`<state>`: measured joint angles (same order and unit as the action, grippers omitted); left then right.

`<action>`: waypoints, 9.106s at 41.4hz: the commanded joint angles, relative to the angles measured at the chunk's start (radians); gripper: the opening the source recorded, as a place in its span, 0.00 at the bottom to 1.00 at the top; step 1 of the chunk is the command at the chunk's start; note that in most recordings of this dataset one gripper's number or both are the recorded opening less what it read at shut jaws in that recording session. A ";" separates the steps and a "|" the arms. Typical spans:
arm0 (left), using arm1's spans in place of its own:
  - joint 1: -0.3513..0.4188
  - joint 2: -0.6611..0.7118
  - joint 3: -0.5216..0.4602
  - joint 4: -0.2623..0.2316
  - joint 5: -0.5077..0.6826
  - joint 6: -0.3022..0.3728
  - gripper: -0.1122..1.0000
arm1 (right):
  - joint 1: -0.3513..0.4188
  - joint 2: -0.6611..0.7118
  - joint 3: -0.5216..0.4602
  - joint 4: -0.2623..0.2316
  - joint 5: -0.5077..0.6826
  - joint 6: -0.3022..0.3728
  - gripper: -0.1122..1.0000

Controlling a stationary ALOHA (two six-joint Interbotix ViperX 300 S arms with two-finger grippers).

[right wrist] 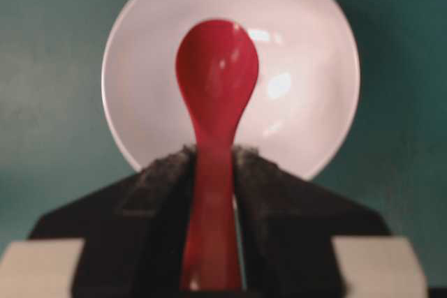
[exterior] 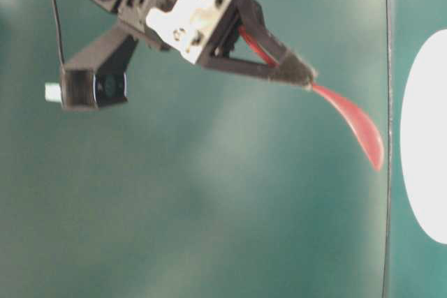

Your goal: Scoop the yellow hexagonal prism block from the bowl with a spoon using the right arm.

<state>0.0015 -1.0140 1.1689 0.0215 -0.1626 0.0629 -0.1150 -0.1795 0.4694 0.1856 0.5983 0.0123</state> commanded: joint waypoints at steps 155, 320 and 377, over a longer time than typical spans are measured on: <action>0.002 0.005 -0.031 0.002 -0.031 0.000 0.16 | 0.002 0.273 -0.144 0.018 0.069 0.008 0.33; 0.002 0.003 -0.031 0.002 -0.025 0.000 0.16 | 0.055 0.114 0.232 0.012 -0.566 0.021 0.33; 0.002 0.000 -0.032 0.002 -0.026 -0.009 0.16 | 0.051 -0.156 0.256 -0.077 -0.505 0.015 0.33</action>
<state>0.0031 -1.0155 1.1689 0.0215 -0.1795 0.0583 -0.0614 -0.3145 0.7547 0.1135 0.1028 0.0291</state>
